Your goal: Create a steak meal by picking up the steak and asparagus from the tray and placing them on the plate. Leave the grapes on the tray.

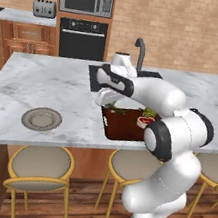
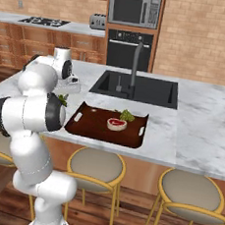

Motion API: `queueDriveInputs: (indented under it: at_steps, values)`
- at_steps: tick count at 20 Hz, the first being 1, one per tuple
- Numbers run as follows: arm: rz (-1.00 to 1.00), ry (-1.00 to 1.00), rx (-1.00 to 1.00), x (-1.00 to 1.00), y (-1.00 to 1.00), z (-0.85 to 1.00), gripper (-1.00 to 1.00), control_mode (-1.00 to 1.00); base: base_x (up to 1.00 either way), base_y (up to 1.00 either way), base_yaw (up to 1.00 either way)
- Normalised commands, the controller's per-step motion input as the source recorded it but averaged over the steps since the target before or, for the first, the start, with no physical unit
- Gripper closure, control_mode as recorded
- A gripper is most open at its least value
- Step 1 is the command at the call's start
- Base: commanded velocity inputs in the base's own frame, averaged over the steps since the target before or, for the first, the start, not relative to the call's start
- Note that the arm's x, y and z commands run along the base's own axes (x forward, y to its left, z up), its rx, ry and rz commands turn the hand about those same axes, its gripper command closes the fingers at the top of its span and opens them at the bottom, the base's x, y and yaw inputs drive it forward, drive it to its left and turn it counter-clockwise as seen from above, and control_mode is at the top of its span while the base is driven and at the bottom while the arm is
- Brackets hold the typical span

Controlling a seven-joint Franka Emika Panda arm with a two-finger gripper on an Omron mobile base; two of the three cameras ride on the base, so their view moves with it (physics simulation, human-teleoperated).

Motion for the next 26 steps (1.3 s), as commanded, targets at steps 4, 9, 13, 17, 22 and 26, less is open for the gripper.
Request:
queueDriveInputs:
  at_steps: [4, 9, 13, 17, 22, 26]
  values:
    - [-0.17, 0.11, 0.04, -0.04, 0.79, 0.01, 1.0, -1.0, 0.0, 0.0, 0.0]
    - [-0.18, 0.09, 0.01, 0.0, 0.93, 0.0, 1.0, -1.0, 0.0, 0.0, 0.0]
    - [-0.2, 0.05, 0.0, 0.0, 1.0, -0.17, 1.0, -1.0, 0.0, 0.0, 0.0]
    - [-0.2, 0.08, 0.0, 0.03, 0.93, -0.28, 1.0, -1.0, 0.0, 0.0, 0.0]
    - [-0.21, 0.02, 0.0, 0.2, 0.77, -0.37, 1.0, -1.0, 0.0, 0.0, 0.0]
    - [-0.21, 0.0, -0.03, 0.36, 0.81, -0.31, 1.0, -1.0, 0.0, 0.0, 0.0]
